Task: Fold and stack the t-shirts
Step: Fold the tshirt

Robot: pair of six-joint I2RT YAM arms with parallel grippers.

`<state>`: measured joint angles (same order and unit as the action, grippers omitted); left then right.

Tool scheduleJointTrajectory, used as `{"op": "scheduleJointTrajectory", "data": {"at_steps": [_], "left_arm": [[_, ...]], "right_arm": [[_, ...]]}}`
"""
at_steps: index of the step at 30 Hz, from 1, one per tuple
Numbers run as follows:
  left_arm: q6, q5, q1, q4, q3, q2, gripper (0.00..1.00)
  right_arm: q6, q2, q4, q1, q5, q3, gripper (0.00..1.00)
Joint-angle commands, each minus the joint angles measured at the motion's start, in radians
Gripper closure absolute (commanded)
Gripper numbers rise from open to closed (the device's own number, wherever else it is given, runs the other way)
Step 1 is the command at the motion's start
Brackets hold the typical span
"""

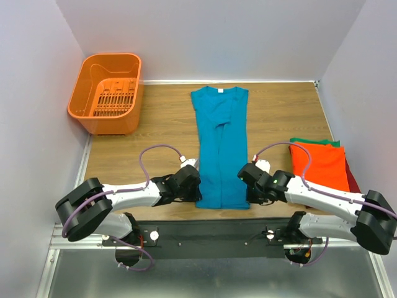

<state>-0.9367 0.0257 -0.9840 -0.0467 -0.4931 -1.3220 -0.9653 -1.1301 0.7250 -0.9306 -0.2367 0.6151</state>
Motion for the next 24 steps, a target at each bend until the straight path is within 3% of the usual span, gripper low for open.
{"op": "scheduleJointTrajectory", "data": {"at_steps": [1, 20, 21, 24], "left_arm": [[-0.001, 0.008, -0.007, -0.077, 0.019, 0.01, 1.0], [-0.008, -0.015, -0.008, -0.088, 0.028, 0.067, 1.0], [-0.013, -0.021, -0.012, -0.085, 0.028, 0.073, 1.0], [-0.031, -0.052, -0.036, -0.078, 0.022, 0.11, 1.0]], "right_arm": [[-0.079, 0.029, 0.089, -0.008, -0.038, -0.006, 0.98], [-0.173, 0.139, 0.142, -0.008, -0.01, -0.087, 0.96], [-0.171, 0.139, 0.14, -0.007, -0.007, -0.089, 0.95], [-0.167, 0.15, 0.143, -0.007, -0.004, -0.081, 0.76]]}}
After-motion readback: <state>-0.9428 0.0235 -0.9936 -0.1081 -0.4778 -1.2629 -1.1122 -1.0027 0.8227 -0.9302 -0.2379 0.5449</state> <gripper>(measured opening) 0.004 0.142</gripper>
